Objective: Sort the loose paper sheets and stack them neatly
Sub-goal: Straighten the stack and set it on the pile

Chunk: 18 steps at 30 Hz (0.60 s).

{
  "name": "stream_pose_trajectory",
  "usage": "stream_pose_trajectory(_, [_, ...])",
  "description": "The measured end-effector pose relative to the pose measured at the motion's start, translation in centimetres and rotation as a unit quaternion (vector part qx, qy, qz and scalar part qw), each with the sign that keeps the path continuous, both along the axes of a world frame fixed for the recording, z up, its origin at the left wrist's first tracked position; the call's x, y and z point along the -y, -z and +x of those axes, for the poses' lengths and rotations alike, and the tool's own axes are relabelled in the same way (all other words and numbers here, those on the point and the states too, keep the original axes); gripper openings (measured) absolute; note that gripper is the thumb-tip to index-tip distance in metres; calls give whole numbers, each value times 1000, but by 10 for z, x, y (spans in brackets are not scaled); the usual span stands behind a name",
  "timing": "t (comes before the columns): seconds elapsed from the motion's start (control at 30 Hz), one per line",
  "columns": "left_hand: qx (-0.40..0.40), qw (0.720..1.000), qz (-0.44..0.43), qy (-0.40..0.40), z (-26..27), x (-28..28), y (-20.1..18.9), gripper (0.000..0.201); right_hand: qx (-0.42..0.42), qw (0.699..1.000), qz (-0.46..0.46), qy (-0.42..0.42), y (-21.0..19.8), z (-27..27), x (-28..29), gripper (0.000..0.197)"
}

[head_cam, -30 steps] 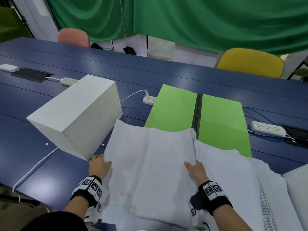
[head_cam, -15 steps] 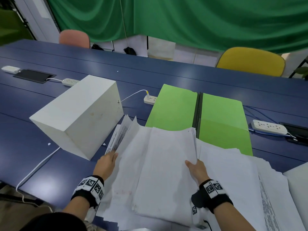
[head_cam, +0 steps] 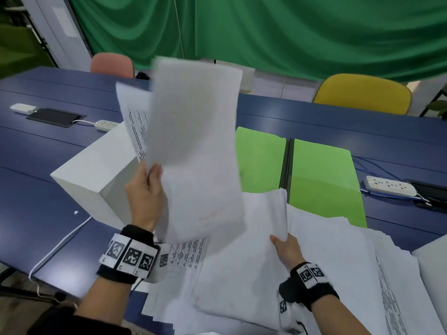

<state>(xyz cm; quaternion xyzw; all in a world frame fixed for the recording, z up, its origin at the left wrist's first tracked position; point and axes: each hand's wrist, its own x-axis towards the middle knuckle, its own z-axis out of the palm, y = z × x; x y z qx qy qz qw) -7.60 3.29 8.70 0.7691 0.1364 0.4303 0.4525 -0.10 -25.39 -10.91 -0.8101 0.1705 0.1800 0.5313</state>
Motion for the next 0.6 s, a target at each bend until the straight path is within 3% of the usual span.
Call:
stream_pose_trajectory(0.07, [25,985,-152,74,4,13,3,29,0,1000,7,-6,-2,-2,2,21])
stream_pose_trajectory(0.1, [3,977,-187,98,7,18,12,35,-1,1000,16,-11,-1,-2,4,20])
stream_pose_trajectory(0.23, [-209,941,-217,154,10,37,70,48,-18,998,41,-37,2,-1,12,7])
stream_pose_trajectory(0.27, [-272,927,-206,157,9,41,87,47,-16,998,41,-44,0,-3,14,6])
stream_pose_trajectory(0.4, [-468,850,-118,210,2,45,147,45,-72,994,72,-29,-6,-3,18,52])
stream_pose_trajectory(0.53, [-489,850,-64,184,1,58,159,59,-134,966,216,49,1,2,25,85])
stream_pose_trajectory(0.6, [-515,836,18,189,5,71,159,66,-115,971,208,-1,-11,-5,19,73])
